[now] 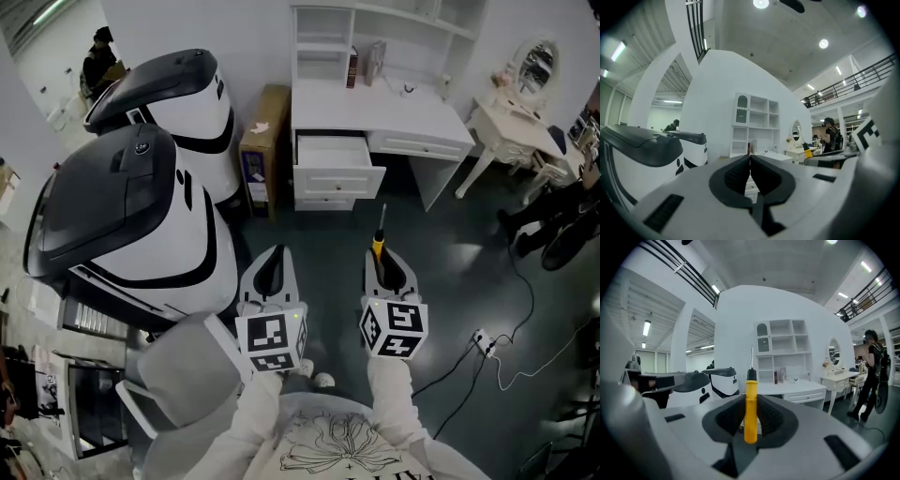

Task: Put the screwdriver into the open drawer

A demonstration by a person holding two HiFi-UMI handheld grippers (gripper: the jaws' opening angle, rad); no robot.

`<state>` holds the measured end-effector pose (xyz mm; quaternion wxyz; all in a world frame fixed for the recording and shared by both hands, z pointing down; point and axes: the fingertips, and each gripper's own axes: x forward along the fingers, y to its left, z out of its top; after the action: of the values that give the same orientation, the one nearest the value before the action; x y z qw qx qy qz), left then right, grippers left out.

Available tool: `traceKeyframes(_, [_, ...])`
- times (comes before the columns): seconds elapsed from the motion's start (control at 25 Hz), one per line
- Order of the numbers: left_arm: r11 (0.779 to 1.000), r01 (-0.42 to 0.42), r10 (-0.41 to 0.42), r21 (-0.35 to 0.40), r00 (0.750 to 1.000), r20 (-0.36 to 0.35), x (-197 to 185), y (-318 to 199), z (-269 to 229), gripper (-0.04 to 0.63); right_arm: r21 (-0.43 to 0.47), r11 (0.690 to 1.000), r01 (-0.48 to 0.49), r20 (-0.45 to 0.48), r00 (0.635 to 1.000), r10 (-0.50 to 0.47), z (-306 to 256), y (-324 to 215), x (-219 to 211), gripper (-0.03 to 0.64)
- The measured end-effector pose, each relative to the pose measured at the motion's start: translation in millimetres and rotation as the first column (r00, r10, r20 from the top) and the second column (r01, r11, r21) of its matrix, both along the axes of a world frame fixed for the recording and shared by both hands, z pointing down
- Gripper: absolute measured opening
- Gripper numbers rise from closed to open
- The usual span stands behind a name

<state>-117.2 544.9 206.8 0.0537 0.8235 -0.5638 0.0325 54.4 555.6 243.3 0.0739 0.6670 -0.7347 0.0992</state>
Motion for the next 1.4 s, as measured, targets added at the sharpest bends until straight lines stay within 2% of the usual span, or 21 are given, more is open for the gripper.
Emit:
traceKeyframes(0.44, [0.999, 0.038, -0.037, -0.029, 0.999, 0.006, 8, 20, 20, 0.006, -0.03, 0.998, 0.047, 0.01, 0.999, -0.047, 18, 12, 7, 0.071])
traceKeyframes(0.72, [0.997, 0.062, -0.062, -0.04, 0.998, 0.017, 8, 4, 27, 0.006, -0.04, 0.997, 0.066, 0.023, 0.998, -0.065, 27, -4, 9, 0.071])
traceKeyframes(1.0, [0.997, 0.057, -0.057, -0.045, 0.998, 0.011, 13, -51, 34, 0.006, -0.042, 0.997, 0.063, 0.014, 0.998, -0.063, 32, -56, 17, 0.071])
traceKeyframes(1.4, [0.999, 0.025, -0.025, -0.033, 1.0, -0.006, 24, -168, 25, 0.006, -0.031, 0.998, 0.053, 0.002, 0.999, -0.053, 21, -172, 21, 0.071])
